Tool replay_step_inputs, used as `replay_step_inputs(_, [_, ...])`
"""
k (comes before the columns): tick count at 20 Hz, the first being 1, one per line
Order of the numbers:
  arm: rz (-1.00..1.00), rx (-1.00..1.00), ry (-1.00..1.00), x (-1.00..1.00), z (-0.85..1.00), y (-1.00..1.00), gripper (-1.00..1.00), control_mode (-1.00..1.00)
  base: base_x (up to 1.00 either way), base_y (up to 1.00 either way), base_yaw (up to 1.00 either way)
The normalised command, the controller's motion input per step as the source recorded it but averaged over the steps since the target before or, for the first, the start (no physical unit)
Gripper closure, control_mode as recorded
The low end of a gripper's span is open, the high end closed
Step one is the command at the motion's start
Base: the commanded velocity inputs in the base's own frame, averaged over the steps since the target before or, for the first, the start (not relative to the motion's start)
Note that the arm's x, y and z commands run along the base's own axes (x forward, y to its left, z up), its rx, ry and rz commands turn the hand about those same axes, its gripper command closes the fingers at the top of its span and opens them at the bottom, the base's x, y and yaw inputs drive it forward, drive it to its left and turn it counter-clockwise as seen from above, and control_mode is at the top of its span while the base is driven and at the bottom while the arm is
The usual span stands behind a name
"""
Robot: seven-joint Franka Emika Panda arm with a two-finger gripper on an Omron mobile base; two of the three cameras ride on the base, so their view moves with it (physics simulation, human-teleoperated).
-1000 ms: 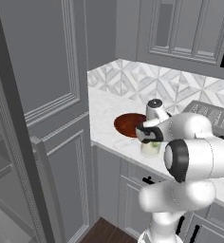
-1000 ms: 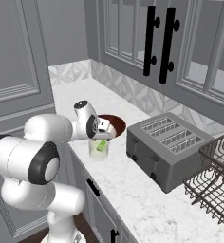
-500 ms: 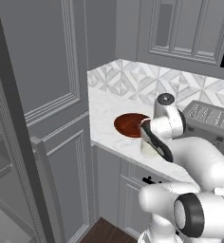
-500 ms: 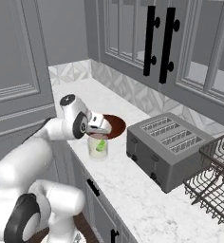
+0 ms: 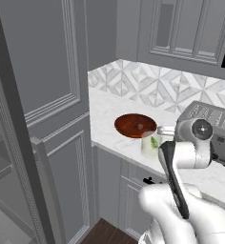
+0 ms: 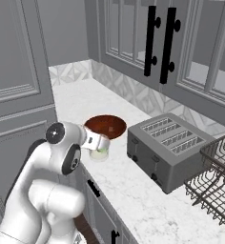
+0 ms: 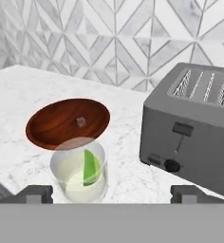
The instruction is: Grab a lemon wedge from the fridge and one ice cube from the ice bowl, and put them in the glass of lemonade.
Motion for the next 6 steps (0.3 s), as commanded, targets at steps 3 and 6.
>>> replay_step_inputs(3, [0.0, 0.43, -0.28, -0.54, 0.02, -0.65, -1.0, -1.0, 0.0, 0.0, 0.0])
replay_step_inputs(6, [0.0, 0.44, -0.3, -0.63, 0.05, -0.63, -1.0, -1.0, 0.0, 0.0, 0.0])
